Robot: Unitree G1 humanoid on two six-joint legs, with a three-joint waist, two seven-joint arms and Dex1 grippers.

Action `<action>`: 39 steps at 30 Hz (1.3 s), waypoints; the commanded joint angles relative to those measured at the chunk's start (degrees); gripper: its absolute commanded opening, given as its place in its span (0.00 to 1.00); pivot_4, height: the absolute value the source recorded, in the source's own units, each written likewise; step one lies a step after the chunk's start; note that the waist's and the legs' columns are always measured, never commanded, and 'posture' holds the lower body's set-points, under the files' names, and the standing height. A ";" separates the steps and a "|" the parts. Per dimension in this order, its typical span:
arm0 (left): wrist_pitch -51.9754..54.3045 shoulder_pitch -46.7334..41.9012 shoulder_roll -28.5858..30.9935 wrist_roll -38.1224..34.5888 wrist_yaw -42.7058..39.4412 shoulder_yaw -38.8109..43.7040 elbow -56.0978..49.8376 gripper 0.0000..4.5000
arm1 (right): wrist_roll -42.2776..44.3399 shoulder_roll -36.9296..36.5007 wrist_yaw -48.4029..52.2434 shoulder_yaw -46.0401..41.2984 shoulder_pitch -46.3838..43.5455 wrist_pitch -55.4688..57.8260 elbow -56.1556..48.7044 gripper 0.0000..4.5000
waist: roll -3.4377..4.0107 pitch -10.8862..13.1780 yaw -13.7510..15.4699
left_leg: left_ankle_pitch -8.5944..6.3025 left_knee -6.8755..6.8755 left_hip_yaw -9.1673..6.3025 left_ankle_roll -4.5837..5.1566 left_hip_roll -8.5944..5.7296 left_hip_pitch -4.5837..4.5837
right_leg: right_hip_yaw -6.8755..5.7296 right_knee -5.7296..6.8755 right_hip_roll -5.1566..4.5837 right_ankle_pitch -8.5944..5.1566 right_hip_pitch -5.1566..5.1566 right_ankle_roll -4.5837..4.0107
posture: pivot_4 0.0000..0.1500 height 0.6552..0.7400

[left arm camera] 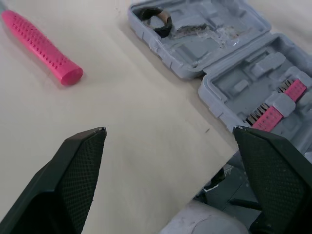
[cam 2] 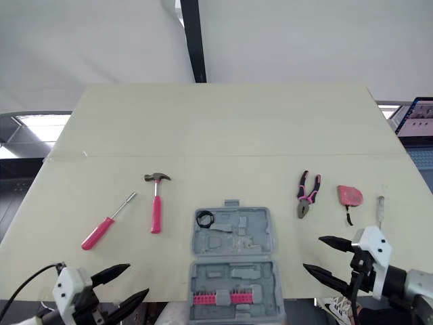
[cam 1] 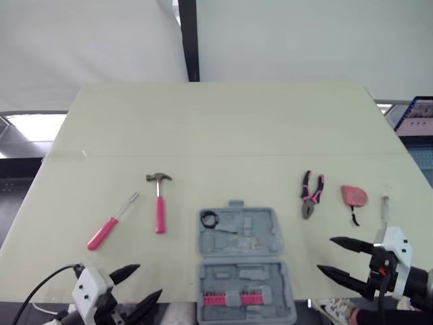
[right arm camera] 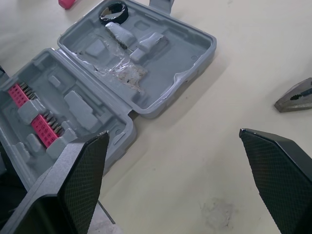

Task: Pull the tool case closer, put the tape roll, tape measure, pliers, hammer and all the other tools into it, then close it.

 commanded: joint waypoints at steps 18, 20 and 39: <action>1.13 -28.85 7.29 -4.48 -6.54 -17.90 0.95 0.99 | 0.52 6.74 -13.57 -6.08 4.18 1.40 -6.20 1.00 | 0.38 -0.28 -1.81 | -0.04 -0.05 0.06 0.00 0.00 0.06 | -0.01 0.09 0.00 0.01 -0.05 0.02 | 1.00 1.00; 1.21 -30.72 7.65 -3.87 -6.54 -18.59 1.60 0.99 | -0.02 7.28 -14.65 -6.41 4.88 1.28 -6.78 1.00 | 0.38 -0.28 -1.84 | -0.04 -0.06 0.06 -0.01 0.00 0.06 | -0.01 0.09 0.00 0.01 -0.06 0.02 | 1.00 1.00; 4.48 -44.40 6.10 -2.96 -5.14 -22.63 7.49 0.99 | -0.35 10.64 -26.65 -6.28 2.49 5.27 -6.97 1.00 | 0.44 -0.30 -1.82 | -0.03 -0.06 0.06 -0.02 -0.01 0.05 | 0.01 0.10 0.00 0.01 -0.08 0.03 | 1.00 1.00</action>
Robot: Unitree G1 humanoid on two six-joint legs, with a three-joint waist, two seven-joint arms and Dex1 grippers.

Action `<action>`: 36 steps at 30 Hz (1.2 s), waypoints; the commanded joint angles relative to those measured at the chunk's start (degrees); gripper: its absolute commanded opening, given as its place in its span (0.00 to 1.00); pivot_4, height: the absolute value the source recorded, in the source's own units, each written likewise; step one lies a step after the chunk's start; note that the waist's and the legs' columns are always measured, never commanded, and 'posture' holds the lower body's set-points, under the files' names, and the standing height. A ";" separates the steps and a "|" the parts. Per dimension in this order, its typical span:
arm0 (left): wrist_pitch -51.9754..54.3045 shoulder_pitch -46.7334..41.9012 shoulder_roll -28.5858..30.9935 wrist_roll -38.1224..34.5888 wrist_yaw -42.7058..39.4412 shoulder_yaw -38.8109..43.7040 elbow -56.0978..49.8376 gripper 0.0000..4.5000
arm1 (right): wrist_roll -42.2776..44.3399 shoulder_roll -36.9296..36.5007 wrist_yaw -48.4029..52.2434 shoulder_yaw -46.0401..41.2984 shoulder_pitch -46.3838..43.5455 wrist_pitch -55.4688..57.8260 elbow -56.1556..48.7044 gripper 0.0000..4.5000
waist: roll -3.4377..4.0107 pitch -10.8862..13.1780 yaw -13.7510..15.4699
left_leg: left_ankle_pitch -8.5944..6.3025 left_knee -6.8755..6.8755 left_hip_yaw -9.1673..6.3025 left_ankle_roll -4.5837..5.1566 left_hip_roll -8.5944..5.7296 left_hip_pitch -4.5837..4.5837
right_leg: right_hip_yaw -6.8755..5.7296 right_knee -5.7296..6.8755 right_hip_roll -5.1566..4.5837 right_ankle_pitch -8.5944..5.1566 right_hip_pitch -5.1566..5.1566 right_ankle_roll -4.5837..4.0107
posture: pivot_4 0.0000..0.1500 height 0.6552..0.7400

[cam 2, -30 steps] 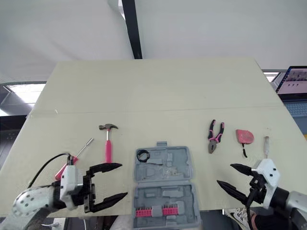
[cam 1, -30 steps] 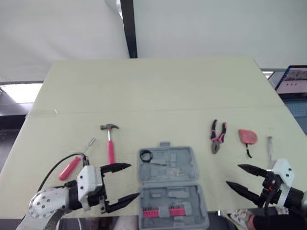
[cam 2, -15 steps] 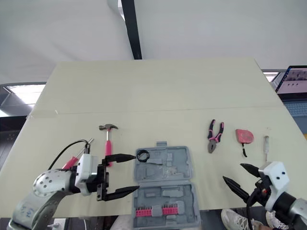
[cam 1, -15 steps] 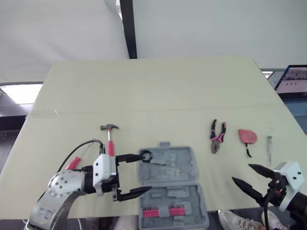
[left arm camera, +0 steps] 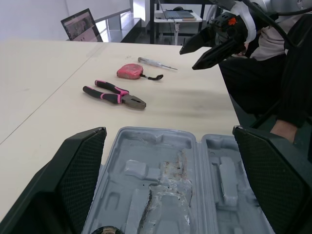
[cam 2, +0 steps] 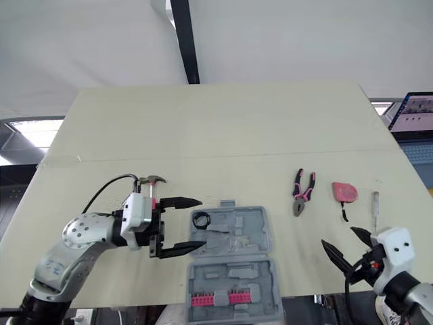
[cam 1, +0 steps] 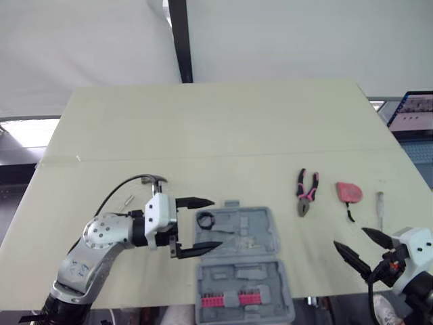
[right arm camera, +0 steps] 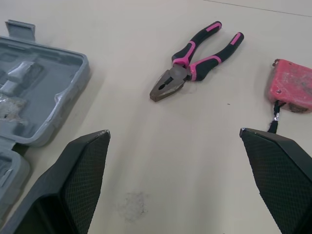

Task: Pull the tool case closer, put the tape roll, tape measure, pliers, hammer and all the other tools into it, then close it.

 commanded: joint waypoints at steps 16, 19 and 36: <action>-0.84 -1.64 -0.52 0.56 0.29 -1.55 0.60 0.99 | -2.98 -0.28 -18.16 3.20 -19.81 18.85 7.15 1.00 | 0.09 0.03 -0.14 | 0.01 -0.02 0.01 -0.01 0.00 -0.04 | 0.00 0.01 0.00 0.00 -0.08 0.00 | 1.00 1.00; -0.78 -0.92 -0.38 0.69 0.81 -1.57 -0.11 0.99 | -5.32 -0.59 -19.49 5.42 -24.74 18.87 12.65 1.00 | 0.09 0.04 -0.12 | 0.01 -0.04 0.02 -0.01 0.00 -0.05 | 0.00 0.01 0.00 0.00 -0.09 0.00 | 1.00 1.00; -0.63 4.74 1.14 1.82 5.10 0.19 -5.09 0.99 | -15.24 -0.11 -20.82 13.27 -41.85 11.86 37.58 1.00 | 0.13 0.06 -0.28 | 0.02 -0.04 0.04 -0.02 0.00 -0.08 | -0.01 0.02 0.00 0.00 -0.13 0.00 | 1.00 1.00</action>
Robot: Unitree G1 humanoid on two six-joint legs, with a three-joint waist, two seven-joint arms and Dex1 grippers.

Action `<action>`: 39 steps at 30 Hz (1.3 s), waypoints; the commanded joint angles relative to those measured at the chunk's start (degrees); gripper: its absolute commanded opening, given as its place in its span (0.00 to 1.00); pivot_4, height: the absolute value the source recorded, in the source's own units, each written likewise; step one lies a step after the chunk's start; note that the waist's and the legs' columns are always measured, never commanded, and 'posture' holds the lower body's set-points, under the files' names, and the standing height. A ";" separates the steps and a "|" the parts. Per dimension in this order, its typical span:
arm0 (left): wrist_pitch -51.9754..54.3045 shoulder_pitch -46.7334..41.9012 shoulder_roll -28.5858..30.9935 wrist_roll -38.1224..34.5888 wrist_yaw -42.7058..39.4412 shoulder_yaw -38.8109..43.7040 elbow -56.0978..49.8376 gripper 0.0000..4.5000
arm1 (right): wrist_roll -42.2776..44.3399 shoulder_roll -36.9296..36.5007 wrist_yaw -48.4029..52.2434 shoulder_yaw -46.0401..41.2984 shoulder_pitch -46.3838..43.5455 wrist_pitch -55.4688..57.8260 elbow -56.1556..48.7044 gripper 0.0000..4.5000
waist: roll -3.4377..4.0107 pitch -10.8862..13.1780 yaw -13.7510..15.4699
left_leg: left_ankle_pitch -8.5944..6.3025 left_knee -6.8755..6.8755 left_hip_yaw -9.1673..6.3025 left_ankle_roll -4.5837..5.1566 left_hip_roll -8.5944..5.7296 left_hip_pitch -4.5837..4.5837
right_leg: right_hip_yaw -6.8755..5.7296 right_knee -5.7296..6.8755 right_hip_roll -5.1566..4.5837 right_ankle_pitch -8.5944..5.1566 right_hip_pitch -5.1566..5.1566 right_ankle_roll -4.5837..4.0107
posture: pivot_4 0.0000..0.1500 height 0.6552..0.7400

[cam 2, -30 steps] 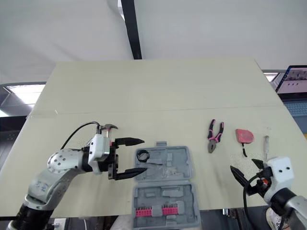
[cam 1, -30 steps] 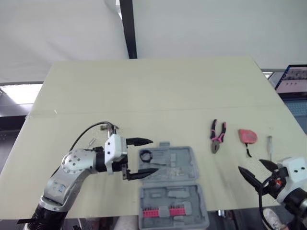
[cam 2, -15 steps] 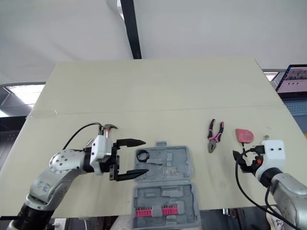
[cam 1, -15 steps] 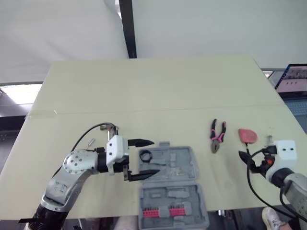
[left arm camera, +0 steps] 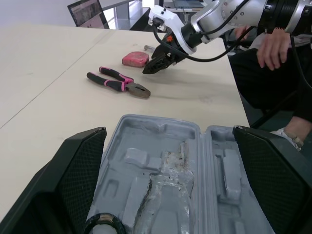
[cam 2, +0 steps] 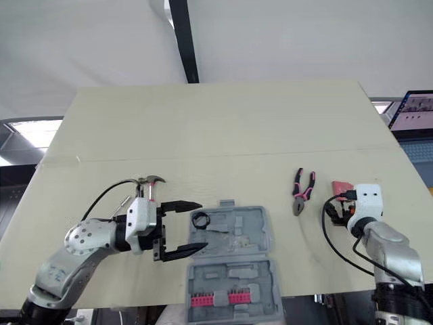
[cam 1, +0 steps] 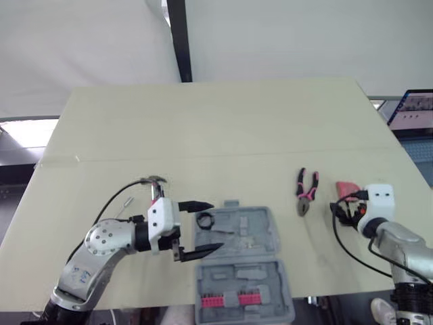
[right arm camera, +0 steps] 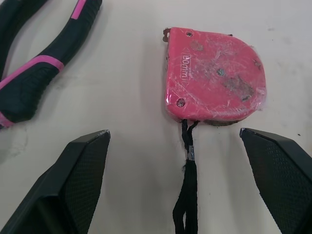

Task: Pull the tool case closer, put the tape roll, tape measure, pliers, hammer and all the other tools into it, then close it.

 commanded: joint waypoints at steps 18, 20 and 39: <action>-2.91 3.09 1.20 0.74 0.91 1.48 -2.55 1.00 | -1.00 0.88 -1.26 -0.83 -1.41 0.82 1.95 0.01 | 0.00 0.00 0.10 | 0.00 0.00 -0.02 0.00 0.00 0.01 | 0.00 -0.01 0.00 0.00 0.03 0.00 | 1.00 1.00; -3.16 3.03 1.33 0.83 0.93 1.38 -2.32 1.00 | -1.02 0.92 -1.20 -0.71 -1.51 0.85 1.98 0.01 | 0.00 0.00 0.07 | 0.00 0.00 -0.01 0.00 0.00 0.01 | 0.00 -0.01 0.00 0.00 0.03 0.00 | 1.00 1.00; -3.91 2.49 1.62 0.87 -0.82 0.00 -0.82 1.00 | 6.10 0.29 3.35 1.92 15.20 18.48 -28.96 0.01 | 0.00 0.00 0.17 | 0.01 -0.07 -0.02 -0.02 0.02 0.01 | -0.02 -0.06 0.01 0.00 0.02 0.00 | 1.00 1.00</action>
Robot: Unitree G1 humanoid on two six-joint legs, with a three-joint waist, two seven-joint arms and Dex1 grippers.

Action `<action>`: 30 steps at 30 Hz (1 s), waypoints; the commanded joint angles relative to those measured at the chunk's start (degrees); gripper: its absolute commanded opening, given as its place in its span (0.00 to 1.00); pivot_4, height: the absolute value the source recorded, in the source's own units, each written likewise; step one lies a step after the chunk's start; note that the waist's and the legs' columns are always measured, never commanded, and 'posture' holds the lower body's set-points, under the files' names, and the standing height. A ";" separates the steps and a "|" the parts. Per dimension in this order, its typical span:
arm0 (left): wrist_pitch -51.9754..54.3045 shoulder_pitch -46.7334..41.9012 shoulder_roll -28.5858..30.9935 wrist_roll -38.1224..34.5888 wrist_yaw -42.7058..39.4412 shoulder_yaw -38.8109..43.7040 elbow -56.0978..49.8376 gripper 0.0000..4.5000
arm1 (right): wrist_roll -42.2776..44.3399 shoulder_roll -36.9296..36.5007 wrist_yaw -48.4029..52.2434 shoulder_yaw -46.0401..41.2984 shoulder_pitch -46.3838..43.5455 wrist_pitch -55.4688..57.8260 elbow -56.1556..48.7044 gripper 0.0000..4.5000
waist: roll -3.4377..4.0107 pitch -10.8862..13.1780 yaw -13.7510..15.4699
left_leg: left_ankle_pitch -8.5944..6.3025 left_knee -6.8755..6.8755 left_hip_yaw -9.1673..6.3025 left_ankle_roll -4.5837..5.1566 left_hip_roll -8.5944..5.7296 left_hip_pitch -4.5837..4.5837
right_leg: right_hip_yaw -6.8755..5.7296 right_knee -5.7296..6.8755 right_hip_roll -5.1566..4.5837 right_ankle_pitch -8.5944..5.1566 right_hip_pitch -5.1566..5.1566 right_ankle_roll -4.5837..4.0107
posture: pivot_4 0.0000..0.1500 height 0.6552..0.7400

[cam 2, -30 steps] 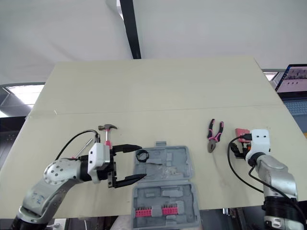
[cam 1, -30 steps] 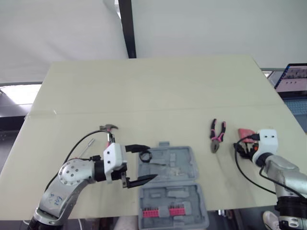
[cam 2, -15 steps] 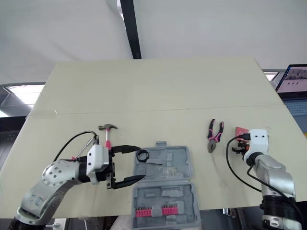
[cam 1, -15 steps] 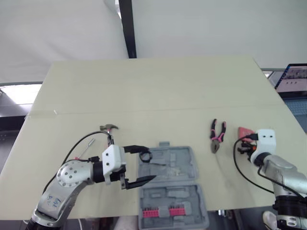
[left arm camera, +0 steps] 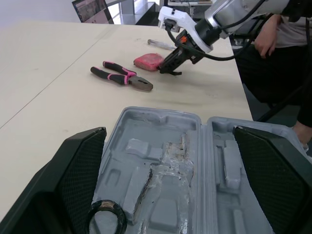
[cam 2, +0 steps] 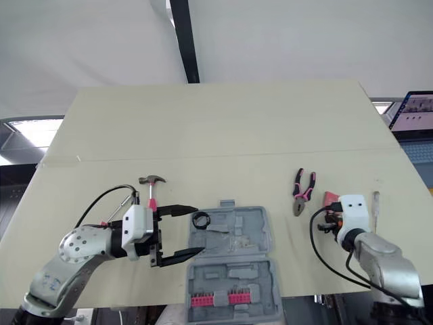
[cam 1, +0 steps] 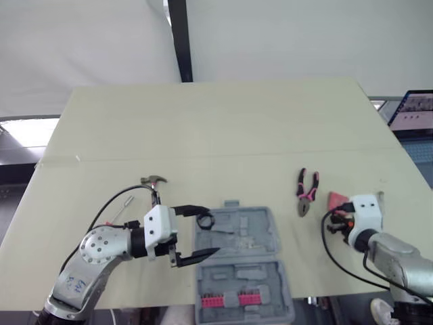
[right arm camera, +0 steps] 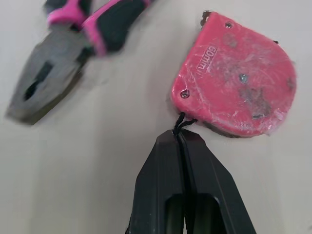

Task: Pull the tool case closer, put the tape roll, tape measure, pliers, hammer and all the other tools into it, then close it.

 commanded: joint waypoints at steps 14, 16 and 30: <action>-0.07 2.18 2.40 -2.99 -7.48 0.19 0.69 1.00 | 10.66 -3.90 5.85 -2.96 15.69 16.10 -22.51 0.01 | 0.01 0.01 0.07 | 0.00 -0.07 0.00 0.00 0.00 0.00 | 0.02 -0.06 0.00 0.00 -0.01 0.00 | 1.00 1.00; -0.76 3.01 3.11 -2.91 -8.40 0.69 0.66 1.00 | 11.24 -4.82 6.44 -3.54 17.24 16.56 -23.33 0.01 | 0.01 0.01 0.07 | 0.00 -0.08 0.01 0.00 0.00 0.00 | 0.02 -0.07 0.00 0.00 -0.01 0.00 | 1.00 1.00; -2.64 5.15 3.97 -2.08 -8.37 1.84 -0.22 1.00 | 13.90 -7.54 7.65 -4.16 18.20 17.31 -23.16 0.01 | 0.00 0.01 0.09 | 0.00 -0.08 0.01 0.00 0.00 0.01 | 0.02 -0.09 0.00 0.00 0.00 0.00 | 1.00 1.00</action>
